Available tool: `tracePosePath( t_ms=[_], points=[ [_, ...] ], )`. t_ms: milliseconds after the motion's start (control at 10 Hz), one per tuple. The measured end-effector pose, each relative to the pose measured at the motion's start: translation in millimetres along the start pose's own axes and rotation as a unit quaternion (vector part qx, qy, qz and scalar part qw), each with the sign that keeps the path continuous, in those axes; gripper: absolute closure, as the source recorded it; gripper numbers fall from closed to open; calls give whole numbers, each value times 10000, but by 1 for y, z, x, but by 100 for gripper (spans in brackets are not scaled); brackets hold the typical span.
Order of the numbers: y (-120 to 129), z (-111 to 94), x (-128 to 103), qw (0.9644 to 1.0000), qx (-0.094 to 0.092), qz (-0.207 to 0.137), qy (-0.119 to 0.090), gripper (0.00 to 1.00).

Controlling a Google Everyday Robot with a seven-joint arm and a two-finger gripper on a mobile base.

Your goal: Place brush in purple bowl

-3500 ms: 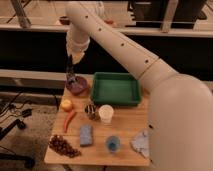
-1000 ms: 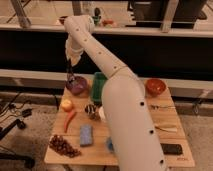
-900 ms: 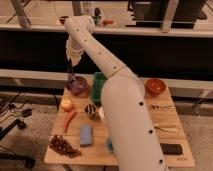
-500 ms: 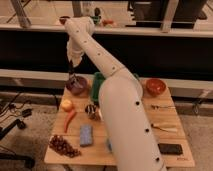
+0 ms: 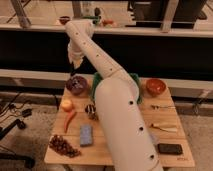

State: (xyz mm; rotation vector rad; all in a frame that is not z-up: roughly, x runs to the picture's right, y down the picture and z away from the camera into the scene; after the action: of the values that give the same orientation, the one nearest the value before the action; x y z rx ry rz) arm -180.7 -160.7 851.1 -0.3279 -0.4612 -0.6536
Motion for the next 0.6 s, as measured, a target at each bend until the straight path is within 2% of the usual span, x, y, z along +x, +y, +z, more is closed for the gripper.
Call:
tracePosePath(
  t_ms=[600],
  points=[
    [-3,16,-1,9999,-81,-63,-53,90]
  ],
)
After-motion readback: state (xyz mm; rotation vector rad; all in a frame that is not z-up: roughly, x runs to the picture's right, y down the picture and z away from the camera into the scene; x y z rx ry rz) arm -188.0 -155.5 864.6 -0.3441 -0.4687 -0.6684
